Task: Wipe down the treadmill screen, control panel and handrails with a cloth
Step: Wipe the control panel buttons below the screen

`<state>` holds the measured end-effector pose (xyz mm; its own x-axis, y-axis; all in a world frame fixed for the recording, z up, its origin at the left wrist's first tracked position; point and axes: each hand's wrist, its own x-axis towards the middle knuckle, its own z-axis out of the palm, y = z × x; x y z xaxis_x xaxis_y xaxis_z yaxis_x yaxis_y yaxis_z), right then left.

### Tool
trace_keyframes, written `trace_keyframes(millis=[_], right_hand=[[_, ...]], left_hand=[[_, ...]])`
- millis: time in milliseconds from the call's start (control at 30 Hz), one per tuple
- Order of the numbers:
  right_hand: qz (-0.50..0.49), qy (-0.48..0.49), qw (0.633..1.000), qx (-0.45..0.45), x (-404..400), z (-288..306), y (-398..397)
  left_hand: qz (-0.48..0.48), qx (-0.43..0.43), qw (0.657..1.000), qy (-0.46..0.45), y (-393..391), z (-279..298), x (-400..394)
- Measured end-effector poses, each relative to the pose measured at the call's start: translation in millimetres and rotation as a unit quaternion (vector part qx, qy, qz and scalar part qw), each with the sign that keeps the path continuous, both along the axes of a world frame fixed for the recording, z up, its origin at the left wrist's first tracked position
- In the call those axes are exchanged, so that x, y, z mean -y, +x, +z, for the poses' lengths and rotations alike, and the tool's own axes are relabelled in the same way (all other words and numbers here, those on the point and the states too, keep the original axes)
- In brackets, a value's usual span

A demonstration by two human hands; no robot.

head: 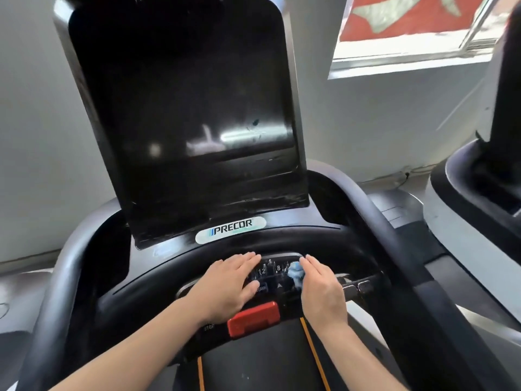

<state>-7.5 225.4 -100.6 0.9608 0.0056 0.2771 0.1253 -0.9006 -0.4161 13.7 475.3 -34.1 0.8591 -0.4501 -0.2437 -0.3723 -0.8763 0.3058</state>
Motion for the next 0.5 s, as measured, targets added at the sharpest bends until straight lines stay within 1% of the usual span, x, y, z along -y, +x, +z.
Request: trace_keyframes(millis=[133,167,267,367,433,500], right_hand=[[-0.017,0.054,0.998,0.023,-6,15,23],[-0.026,0.045,0.998,0.038,-6,16,20],[-0.044,-0.046,0.994,0.087,-3,2,-11],[0.009,-0.074,0.994,0.075,-1,-19,-44],[0.035,-0.095,0.993,0.056,-1,-19,-41],[0.036,-0.079,0.995,0.042,-2,-8,-23]], left_hand=[[0.013,0.002,1.0,-0.01,1,-3,1],[0.016,0.0,1.0,-0.013,0,-3,1],[0.021,-0.005,1.0,0.005,-3,0,4],[0.026,-0.007,0.999,0.039,-7,2,10],[0.026,-0.005,0.998,0.052,-8,3,11],[0.026,-0.008,0.998,0.055,-9,4,11]])
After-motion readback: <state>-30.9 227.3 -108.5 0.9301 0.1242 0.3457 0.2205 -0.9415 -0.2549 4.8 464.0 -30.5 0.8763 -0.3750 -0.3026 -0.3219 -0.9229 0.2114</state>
